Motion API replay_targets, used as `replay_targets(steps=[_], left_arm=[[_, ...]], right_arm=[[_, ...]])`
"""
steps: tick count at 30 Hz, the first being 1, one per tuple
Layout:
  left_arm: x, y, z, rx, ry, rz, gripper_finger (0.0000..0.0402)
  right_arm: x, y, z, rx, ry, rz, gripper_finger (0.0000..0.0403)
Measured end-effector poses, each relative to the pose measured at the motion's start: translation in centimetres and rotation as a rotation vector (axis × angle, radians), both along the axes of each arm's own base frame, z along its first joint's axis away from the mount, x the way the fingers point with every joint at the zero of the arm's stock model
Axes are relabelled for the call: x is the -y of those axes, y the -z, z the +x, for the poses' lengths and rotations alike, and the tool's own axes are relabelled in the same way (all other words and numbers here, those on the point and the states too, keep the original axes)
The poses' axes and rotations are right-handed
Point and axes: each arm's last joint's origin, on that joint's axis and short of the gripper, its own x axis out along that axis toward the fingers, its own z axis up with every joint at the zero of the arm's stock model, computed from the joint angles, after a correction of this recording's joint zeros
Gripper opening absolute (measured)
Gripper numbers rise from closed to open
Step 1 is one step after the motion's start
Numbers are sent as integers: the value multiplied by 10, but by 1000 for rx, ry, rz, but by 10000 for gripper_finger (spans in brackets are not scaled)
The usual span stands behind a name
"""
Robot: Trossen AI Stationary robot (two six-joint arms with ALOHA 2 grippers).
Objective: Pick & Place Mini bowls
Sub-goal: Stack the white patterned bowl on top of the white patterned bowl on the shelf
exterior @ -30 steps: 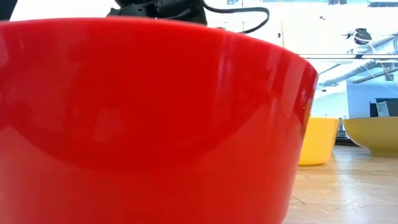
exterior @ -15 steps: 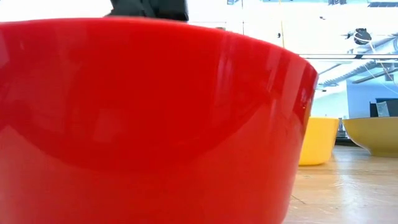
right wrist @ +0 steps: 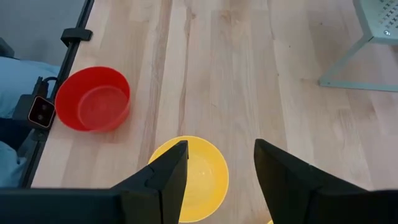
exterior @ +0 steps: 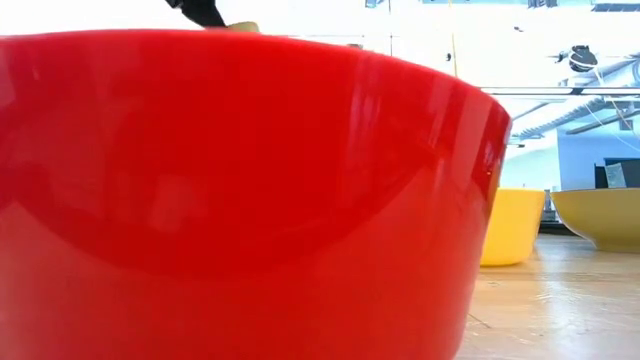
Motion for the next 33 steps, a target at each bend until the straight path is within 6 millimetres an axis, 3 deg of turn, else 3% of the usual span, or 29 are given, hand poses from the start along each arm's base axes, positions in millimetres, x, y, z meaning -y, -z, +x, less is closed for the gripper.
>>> replay_targets(steps=[7,13,33], left_arm=[[-40,7,-30,-128,-292,-61,12],[-60,14,-37,-185,-354,-161,11],[-80,30,-29,-276,-318,-314,23]], right_arm=[[0,0,0,2,0,1,171],[0,-1,1,12,0,5,171],[-1,-2,2,27,0,11,171]])
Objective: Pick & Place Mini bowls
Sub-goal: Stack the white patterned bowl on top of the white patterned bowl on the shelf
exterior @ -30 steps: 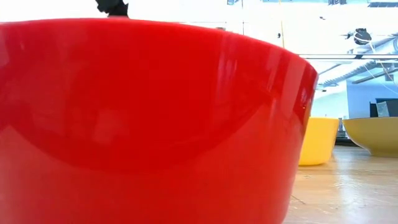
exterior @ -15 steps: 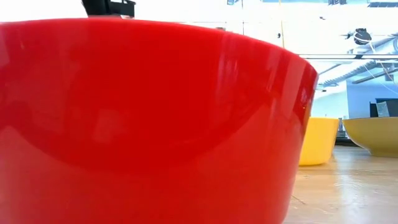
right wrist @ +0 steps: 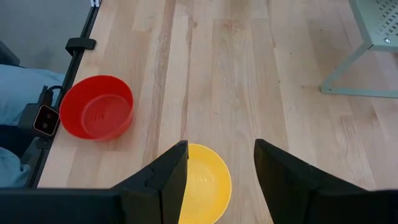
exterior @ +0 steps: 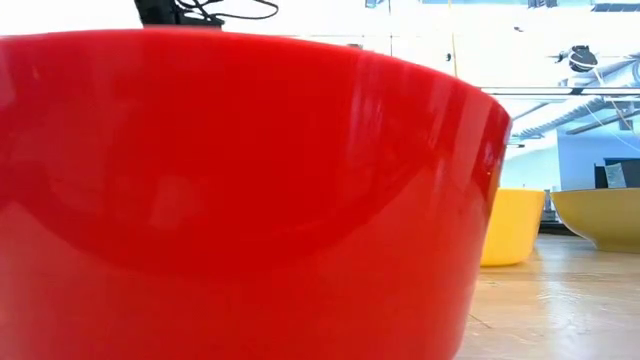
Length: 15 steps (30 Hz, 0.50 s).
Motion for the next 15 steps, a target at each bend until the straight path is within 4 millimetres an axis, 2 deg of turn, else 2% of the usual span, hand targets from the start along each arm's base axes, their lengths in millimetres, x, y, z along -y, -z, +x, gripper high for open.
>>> replay_targets(steps=[3,10,15], left_arm=[[-1,0,0,-2,11,5,32],[-3,2,2,-9,11,7,11],[-3,2,3,-8,14,10,48]], right_arm=[[0,0,0,0,0,0,171],[0,0,0,0,0,0,171],[0,0,0,0,0,0,171]])
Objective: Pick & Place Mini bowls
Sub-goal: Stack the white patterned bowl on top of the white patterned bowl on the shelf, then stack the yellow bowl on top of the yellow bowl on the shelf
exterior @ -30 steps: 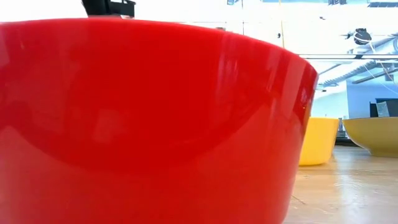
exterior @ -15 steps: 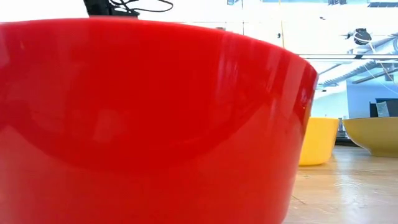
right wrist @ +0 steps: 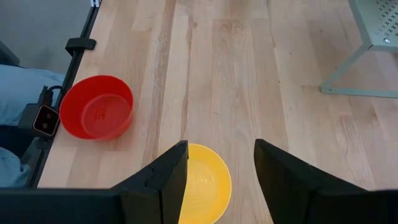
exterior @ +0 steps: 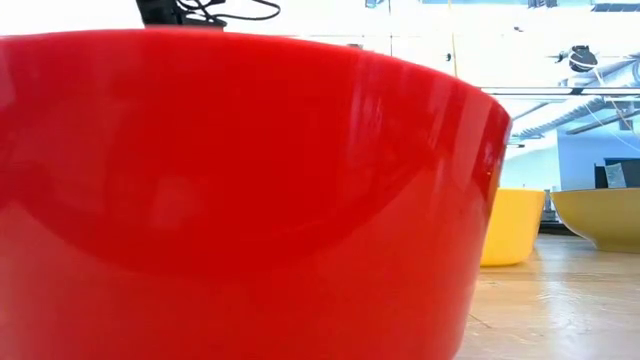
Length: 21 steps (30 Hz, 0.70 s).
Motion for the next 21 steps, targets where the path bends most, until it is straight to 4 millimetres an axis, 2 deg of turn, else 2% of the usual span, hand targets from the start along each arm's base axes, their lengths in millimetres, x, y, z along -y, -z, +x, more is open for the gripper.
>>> replay_targets(steps=[5,15,21], left_arm=[[0,0,0,0,-1,1,80],[1,-4,0,49,-16,2,85],[12,-9,4,182,45,-140,85]], right_arm=[[0,0,0,0,0,0,173],[2,-1,4,29,16,20,172],[8,21,19,-89,114,28,171]])
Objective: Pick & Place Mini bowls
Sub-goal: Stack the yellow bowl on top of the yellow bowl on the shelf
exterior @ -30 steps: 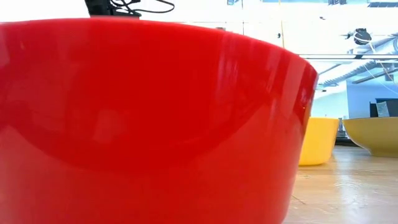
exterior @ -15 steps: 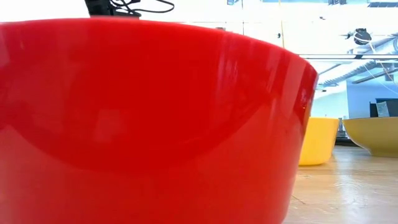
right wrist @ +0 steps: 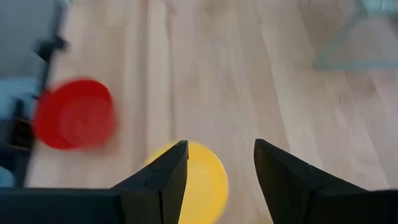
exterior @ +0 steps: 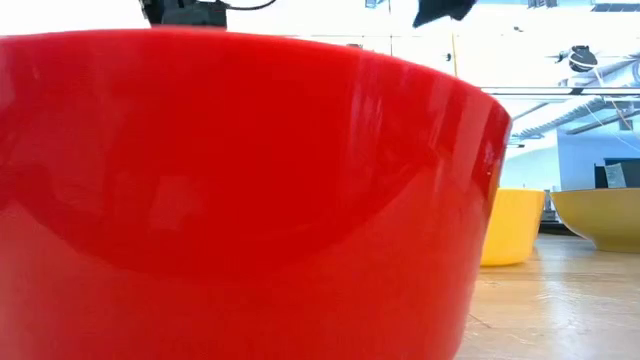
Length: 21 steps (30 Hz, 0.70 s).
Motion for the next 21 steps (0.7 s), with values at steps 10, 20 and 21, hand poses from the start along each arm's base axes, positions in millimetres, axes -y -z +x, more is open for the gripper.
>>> replay_targets(steps=[10,20,21], left_arm=[[31,-9,19,224,187,-247,86],[63,-18,33,337,319,-263,86],[66,-18,33,337,327,-268,86]], right_arm=[[17,61,15,-417,232,-44,171],[45,108,39,-602,437,25,171],[47,112,41,-618,445,38,171]])
